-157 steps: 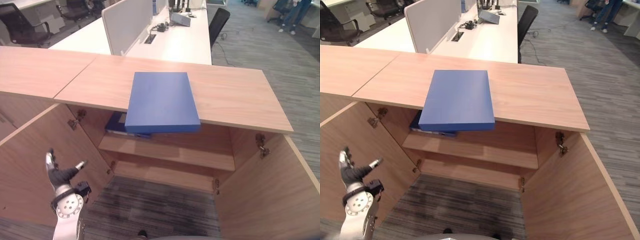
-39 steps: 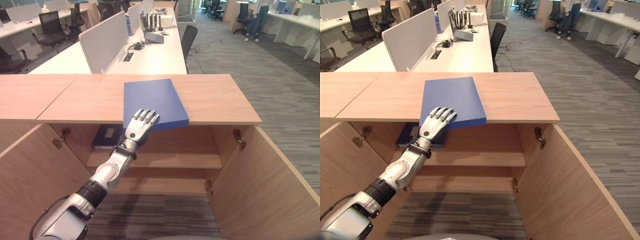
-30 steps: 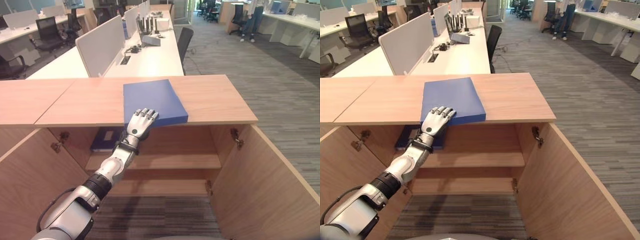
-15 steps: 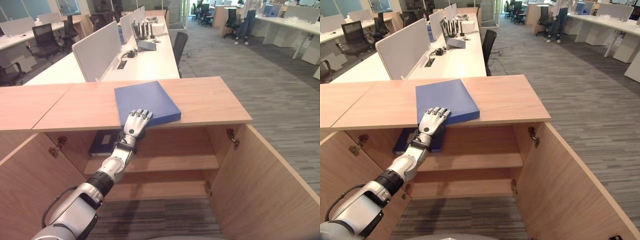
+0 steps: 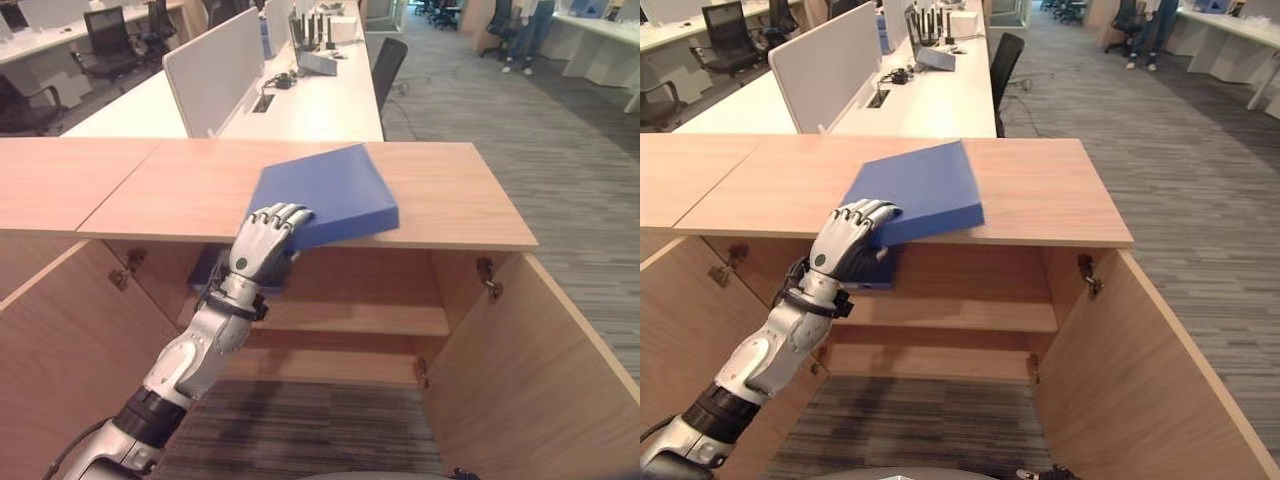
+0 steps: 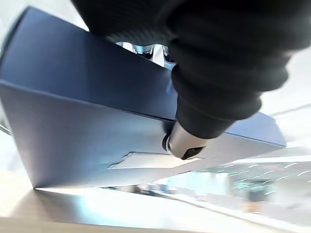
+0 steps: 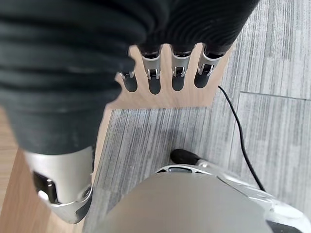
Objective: Put the empty folder in the office cabinet
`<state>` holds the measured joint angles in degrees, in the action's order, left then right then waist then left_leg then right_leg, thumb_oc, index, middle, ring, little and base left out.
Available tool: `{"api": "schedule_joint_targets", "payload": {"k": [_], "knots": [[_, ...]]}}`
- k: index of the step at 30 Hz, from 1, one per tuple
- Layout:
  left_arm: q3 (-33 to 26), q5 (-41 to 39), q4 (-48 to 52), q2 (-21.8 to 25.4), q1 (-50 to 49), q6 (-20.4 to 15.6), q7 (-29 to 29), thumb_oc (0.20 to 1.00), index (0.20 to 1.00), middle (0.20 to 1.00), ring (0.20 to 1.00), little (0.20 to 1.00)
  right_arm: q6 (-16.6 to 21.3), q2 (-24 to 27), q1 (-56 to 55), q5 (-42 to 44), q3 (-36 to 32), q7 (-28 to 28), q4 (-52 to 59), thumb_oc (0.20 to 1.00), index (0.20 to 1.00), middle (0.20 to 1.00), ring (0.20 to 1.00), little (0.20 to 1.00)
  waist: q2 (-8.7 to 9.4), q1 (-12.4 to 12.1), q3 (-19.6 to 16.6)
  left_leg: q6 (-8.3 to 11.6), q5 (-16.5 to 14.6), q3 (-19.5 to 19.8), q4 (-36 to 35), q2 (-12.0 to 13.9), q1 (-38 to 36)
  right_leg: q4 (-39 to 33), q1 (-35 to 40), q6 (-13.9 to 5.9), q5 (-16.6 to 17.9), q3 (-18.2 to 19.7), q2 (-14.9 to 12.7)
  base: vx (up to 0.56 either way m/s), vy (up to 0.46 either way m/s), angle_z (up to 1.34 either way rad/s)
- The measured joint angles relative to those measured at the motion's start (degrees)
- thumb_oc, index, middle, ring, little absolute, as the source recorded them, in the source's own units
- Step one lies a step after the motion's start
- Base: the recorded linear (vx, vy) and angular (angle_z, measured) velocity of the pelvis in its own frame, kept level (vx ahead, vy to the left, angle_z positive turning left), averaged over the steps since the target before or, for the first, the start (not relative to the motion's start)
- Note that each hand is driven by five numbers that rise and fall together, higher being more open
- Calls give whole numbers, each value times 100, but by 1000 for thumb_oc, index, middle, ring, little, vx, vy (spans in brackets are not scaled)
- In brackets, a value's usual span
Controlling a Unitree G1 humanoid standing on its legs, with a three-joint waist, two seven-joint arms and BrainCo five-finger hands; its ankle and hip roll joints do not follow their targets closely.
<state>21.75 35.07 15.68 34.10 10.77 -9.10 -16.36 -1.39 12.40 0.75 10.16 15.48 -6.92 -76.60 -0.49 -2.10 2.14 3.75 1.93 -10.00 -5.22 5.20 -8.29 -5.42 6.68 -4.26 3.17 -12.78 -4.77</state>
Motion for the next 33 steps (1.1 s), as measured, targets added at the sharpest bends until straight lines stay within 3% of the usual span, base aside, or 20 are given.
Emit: {"api": "schedule_joint_targets", "payload": {"k": [2, 5, 8, 11, 18, 27, 33], "knots": [[-301, -1229, 514, -257, -388, -190, 409, 200, 200, 200, 200, 200, 0, 3, 2, 0, -79, 37, -2, 1000, 1000, 1000, 1000, 1000, -33, 24, 26, 0, 0, 46, -2, -5, -18, -1, 35, -7, -17, -35, -8, -23, 8, 10], [-628, -2582, 815, -283, -500, -267, 652, 200, 200, 200, 200, 200, -19, 14, -37, 0, -176, 97, -14, 1000, 1000, 1000, 1000, 1000, -58, -3, 42, 2, -3, 104, -48, 1, -7, 0, 35, -24, -79, -68, 1, -15, 3, 10], [-877, -3403, 815, -319, -711, -228, 685, 200, 200, 200, 200, 200, -50, 32, -59, 0, -209, 196, -36, 1000, 1000, 1000, 1000, 1000, -78, -12, 45, 17, -34, 115, -51, 6, 0, 0, 42, -22, -79, -74, 4, -7, 0, 1], [-990, -3878, 814, -461, -859, -206, 671, 200, 200, 200, 200, 200, -51, 31, -83, -1, -207, 257, -37, 1000, 1000, 1000, 1000, 1000, -55, -32, 53, -2, -3, 132, -48, 3, 5, 0, 40, -22, -79, -88, 2, -8, -4, 1], [-1068, -4140, 832, -453, -873, -133, 689, 200, 200, 200, 200, 200, -50, 27, -91, -2, -203, 320, -28, 1000, 1000, 1000, 1000, 1000, -35, -69, 58, 18, 21, 201, 2, 1, 5, 0, 89, 8, -60, -192, 0, -7, -3, 4], [-972, -5874, 981, -480, -798, 83, 1408, 200, 200, 200, 200, 200, -51, 41, -25, -14, -184, 486, -2, 1000, 1000, 1000, 1000, 1000, -26, -47, 108, 19, 19, 249, 2, -1, -1, 1, 120, -25, -100, -221, -3, -8, 3, 3], [-235, -7114, 979, -719, -465, 296, 1633, 200, 200, 200, 200, 200, -58, 37, -4, -69, -165, 597, -26, 1000, 1000, 1000, 1000, 1000, -11, -20, 120, 19, 20, 254, 2, -4, 1, 1, 125, -24, -100, -223, -5, 0, 0, 0]]}}
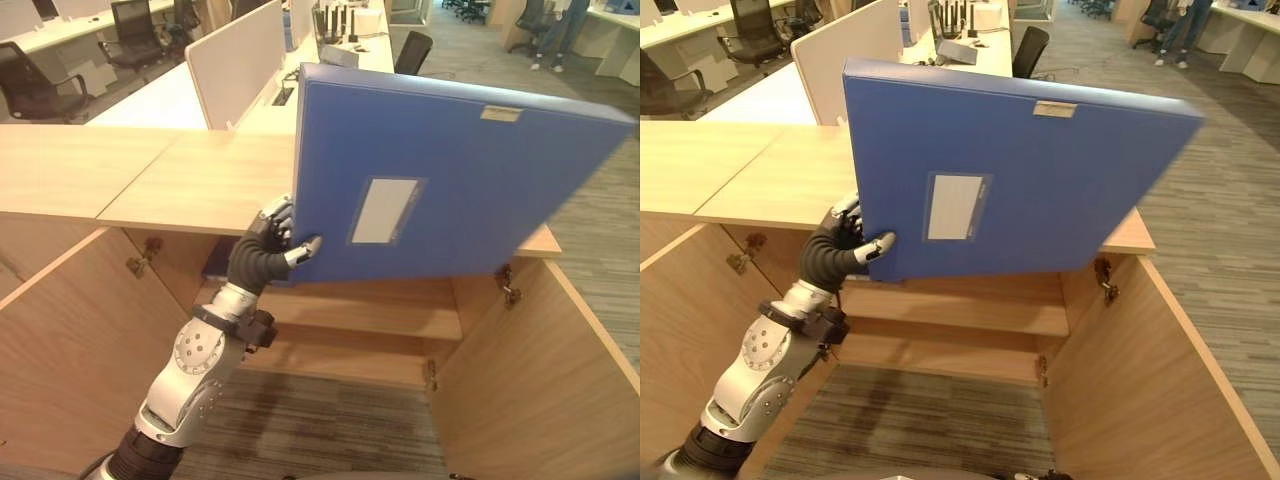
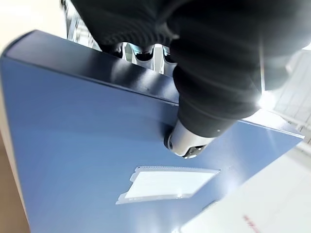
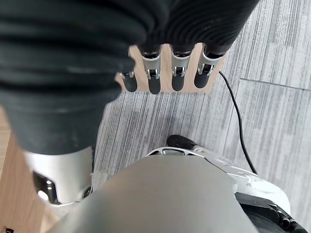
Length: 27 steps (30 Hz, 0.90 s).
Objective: Put the empty folder in the office cabinet
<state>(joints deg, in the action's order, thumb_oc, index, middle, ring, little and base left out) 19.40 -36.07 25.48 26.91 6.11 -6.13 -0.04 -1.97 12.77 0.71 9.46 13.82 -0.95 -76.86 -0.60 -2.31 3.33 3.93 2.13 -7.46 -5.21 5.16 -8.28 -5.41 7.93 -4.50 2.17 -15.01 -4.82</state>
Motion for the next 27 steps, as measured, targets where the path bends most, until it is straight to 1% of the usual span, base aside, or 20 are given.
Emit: {"api": "schedule_joint_targets", "payload": {"k": [2, 14, 20, 21, 23, 24, 26, 27], "knots": [[111, -168, 0, -5, 112, 71, 56, 200, 200, 200, 200, 200, 0, 0, 6, 0, -1, 24, 1, 1000, 1000, 1000, 1000, 1000, -4, 15, 2, 0, 0, -2, 0, 1, -2, 0, 0, 0, 0, -1, 1, 0, 0, 0], [103, -276, -41, 21, 53, 200, 129, 200, 200, 200, 200, 200, 0, 21, 19, -2, -4, 63, 4, 1000, 1000, 1000, 1000, 1000, -36, 4, 76, 0, 0, -3, 0, 0, -11, 0, 12, 0, 0, 2, 1, 0, 0, 0], [59, -357, -237, 96, -598, 433, 337, 200, 200, 200, 200, 200, 4, 40, 16, 0, -2, 102, 45, 1000, 1000, 1000, 1000, 1000, -68, 9, 98, 0, -1, -14, 1, 2, -19, 0, 11, 1, 0, 8, 4, 0, 0, 0], [58, -356, -351, 111, -743, 522, 356, 200, 200, 200, 200, 200, 3, 43, 15, 0, 2, 103, 45, 1000, 1000, 1000, 1000, 1000, -69, 3, 99, 0, -1, -12, 0, 1, -17, 0, 11, 1, 0, 8, 3, 0, 0, 0], [-4, -342, -481, 274, -1091, 669, 355, 200, 200, 200, 200, 200, 3, 46, 12, 7, 5, 118, 65, 1000, 1000, 1000, 1000, 1000, -75, -23, 104, 0, -1, -8, -1, 1, -13, 0, 9, 2, 0, 11, 4, 0, 0, 0], [-67, -327, -520, 323, -1194, 680, 383, 200, 200, 200, 200, 200, 4, 50, 10, 12, 5, 129, 85, 1000, 1000, 1000, 1000, 1000, -78, -23, 106, 0, -1, -13, -1, 2, -15, 0, 8, 2, -1, 13, 4, 0, 0, 0], [-267, -274, -602, 506, -1545, 799, 418, 200, 200, 200, 200, 200, 8, 69, -20, 18, 5, 208, 122, 1000, 1000, 1000, 1000, 1000, -86, -15, 111, 0, -1, -16, -1, 2, -16, -1, 1, 2, -1, 17, 3, 0, 0, 0], [-319, -249, -663, 539, -1599, 827, 423, 200, 200, 200, 200, 200, 6, 85, -46, 19, 7, 222, 144, 1000, 1000, 1000, 1000, 1000, -86, -58, 115, 0, -1, -12, -2, 1, -11, -1, 6, 2, -1, 16, 1, 0, 0, 0]]}}
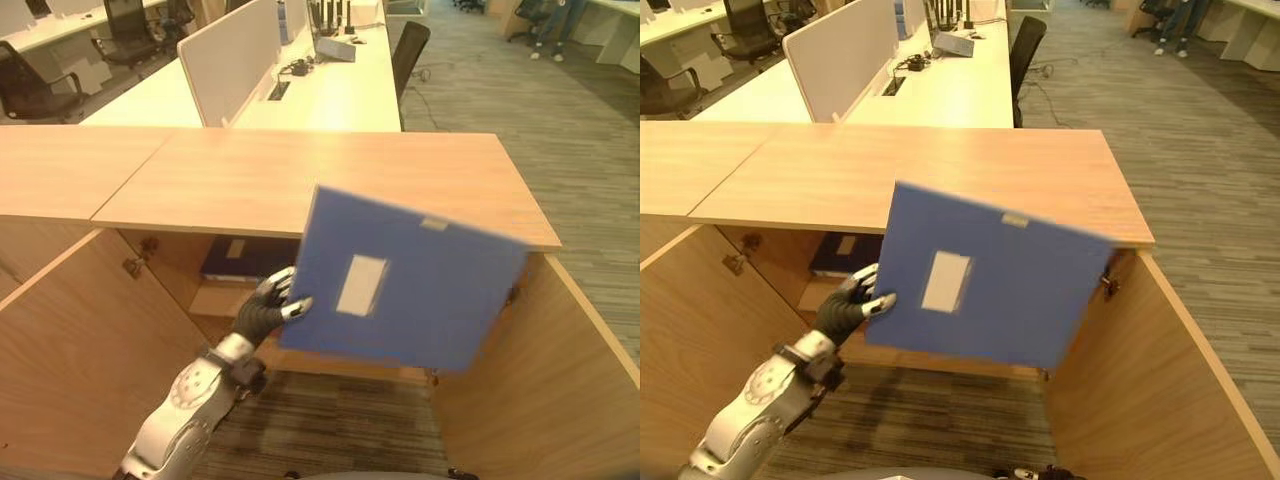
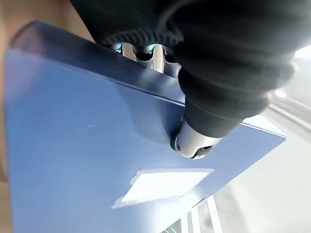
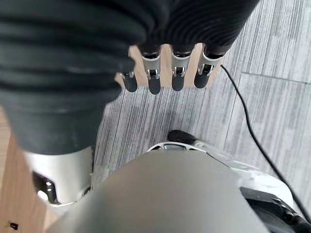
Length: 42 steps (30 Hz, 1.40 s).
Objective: Put the empty folder in the office cabinet
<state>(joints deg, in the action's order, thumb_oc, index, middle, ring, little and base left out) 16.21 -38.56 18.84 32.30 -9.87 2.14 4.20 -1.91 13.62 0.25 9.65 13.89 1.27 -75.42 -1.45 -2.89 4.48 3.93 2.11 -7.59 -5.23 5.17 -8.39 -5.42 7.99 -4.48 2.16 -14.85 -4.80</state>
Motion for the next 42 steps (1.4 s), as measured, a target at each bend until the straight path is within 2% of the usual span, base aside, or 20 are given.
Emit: {"api": "schedule_joint_targets", "payload": {"k": [6, 10, 16, 18, 22, 28, 31, 34, 38, 42], "knots": [[-531, 772, -361, 4, -314, -19, 96, 200, 200, 200, 200, 200, -10, 127, 247, -176, 170, -64, 243, 1000, 1000, 1000, 1000, 1000, -13, -97, -5, -1, 0, 6, 0, 2, -5, 0, 5, 7, -4, 0, 4, 0, 0, 0], [-759, 1204, -436, 255, -524, -82, 175, 200, 200, 200, 200, 200, 14, 377, 261, -133, 160, -71, 822, 1000, 1000, 1000, 1000, 1000, -16, -126, -12, 0, -1, 10, -1, 3, -12, 0, -1, 8, -5, -2, 5, 0, 0, 0], [-999, 2333, -834, 614, -713, -152, 175, 200, 200, 200, 200, 200, 25, 461, 327, -1, 94, -119, 914, 1000, 1000, 1000, 1000, 1000, -17, -186, -19, 0, 0, 11, -1, 4, -8, 0, 16, 36, 15, 0, 7, 0, 1, -1], [-1233, 2951, -887, 686, -805, -257, 170, 200, 200, 200, 200, 200, -1, 521, 317, -2, 68, -135, 1116, 1000, 1000, 1000, 1000, 1000, -12, -208, -24, 0, 1, 1, 0, 3, -9, 0, 9, 34, 17, 0, 6, -1, 2, -2], [-1444, 4026, -1007, 738, -800, -389, -19, 200, 200, 200, 200, 200, 49, 739, 292, 41, -48, -224, 1974, 1000, 1000, 1000, 1000, 1000, -3, -225, -31, 1, 2, 3, 1, 3, -10, 0, 9, 33, 18, 0, 6, 0, 0, 0], [-1452, 5239, -1008, 862, -774, -787, -268, 200, 200, 200, 200, 200, 245, 1259, 241, -216, -39, -276, 4121, 1000, 1000, 1000, 1000, 1000, 4, -229, -36, 3, 3, -14, 1, 3, -9, 1, 3, 33, 19, 3, 4, 0, 0, 0], [-1451, 5379, -1003, 863, -731, -917, -284, 200, 200, 200, 200, 200, 410, 1536, 260, -606, -36, -288, 4977, 1000, 1000, 1000, 1000, 1000, 7, -230, -38, 4, 4, -20, 3, 3, -9, 1, 3, 32, 20, 2, 3, 0, 0, 0], [-1423, 5363, -940, 863, -598, -991, -283, 200, 200, 200, 200, 200, 470, 1684, 366, -1097, 42, -295, 5316, 1000, 1000, 1000, 1000, 1000, 11, -244, -40, 4, 4, -20, 3, 2, -6, 2, 3, 32, 20, 1, 3, 0, 0, 0], [-1373, 5346, -668, 879, -341, -1073, -241, 200, 200, 200, 200, 200, 518, 1804, 712, -1387, 646, -230, 5326, 1000, 1000, 1000, 1000, 1000, 11, -237, -39, 4, 4, -32, 2, 4, -7, 2, 0, 29, 20, -2, 3, 0, 0, 0], [-1265, 4990, -320, 1052, -86, -1192, -167, 200, 200, 200, 200, 200, 548, 1811, 1052, -1485, 1110, -79, 5398, 1000, 1000, 1000, 1000, 1000, 9, -240, -37, 4, 4, -30, 3, 5, -6, 1, 3, 29, 20, -4, 3, 0, 0, 0]]}}
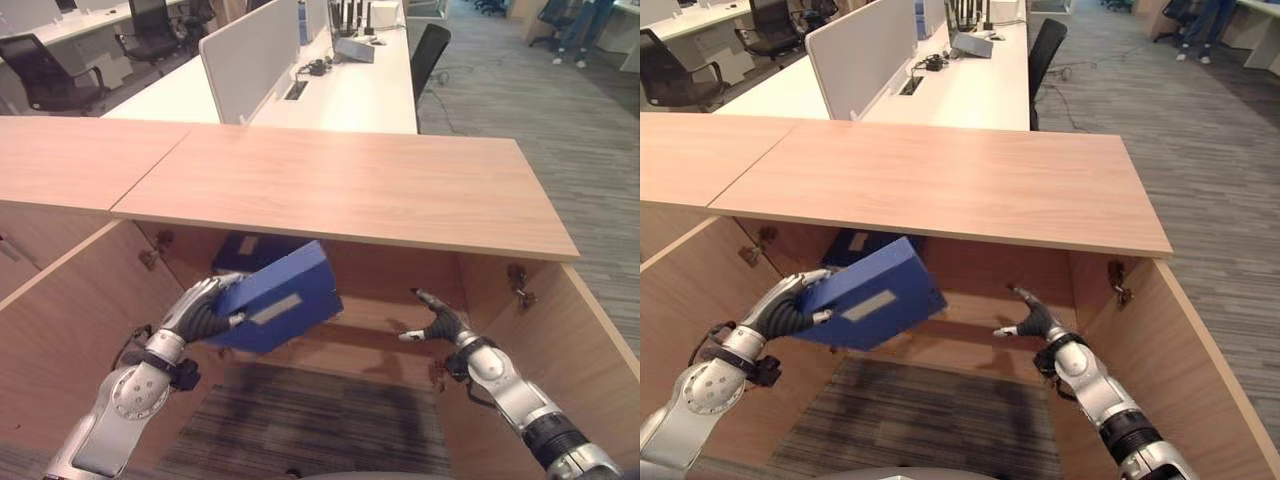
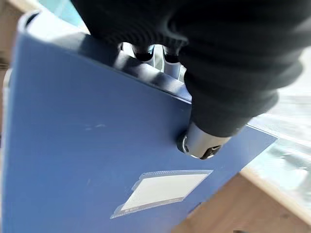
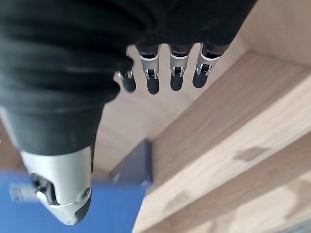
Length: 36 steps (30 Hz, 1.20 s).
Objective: Put the empty folder in the office cabinet
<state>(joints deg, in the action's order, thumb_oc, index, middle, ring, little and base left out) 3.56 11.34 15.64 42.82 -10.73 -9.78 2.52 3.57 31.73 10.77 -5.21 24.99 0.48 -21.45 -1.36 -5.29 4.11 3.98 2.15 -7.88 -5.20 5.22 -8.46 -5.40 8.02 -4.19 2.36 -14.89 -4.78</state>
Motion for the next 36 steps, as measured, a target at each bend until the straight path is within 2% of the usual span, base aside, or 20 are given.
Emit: {"api": "schedule_joint_targets", "payload": {"k": [9, 29, 36], "knots": [[121, -638, 256, 115, 206, -60, 187, 200, 200, 200, 200, 200, 74, -147, 383, 156, 458, 262, 404, 1000, 1000, 1000, 1000, 1000, -14, -9, 10, 1, 0, 13, 0, -2, 1, 0, 6, 1, 0, -7, 0, 0, 0, 0], [214, -768, 256, 286, 493, -38, 192, 200, 200, 200, 200, 200, 51, -252, 603, 186, 512, 117, 329, 1000, 1000, 1000, 1000, 1000, 3, -50, 31, 4, 2, 27, 0, -1, 8, 0, 5, 1, 0, -17, 1, 0, 0, 0], [325, -888, 257, 684, 624, -37, 266, 200, 200, 200, 200, 200, 47, -246, 698, 186, 652, 153, 207, 1000, 1000, 1000, 1000, 1000, 28, -77, 43, 5, 2, 26, 0, -2, 7, 0, 6, 1, 0, -16, 1, 0, 0, 0]]}}
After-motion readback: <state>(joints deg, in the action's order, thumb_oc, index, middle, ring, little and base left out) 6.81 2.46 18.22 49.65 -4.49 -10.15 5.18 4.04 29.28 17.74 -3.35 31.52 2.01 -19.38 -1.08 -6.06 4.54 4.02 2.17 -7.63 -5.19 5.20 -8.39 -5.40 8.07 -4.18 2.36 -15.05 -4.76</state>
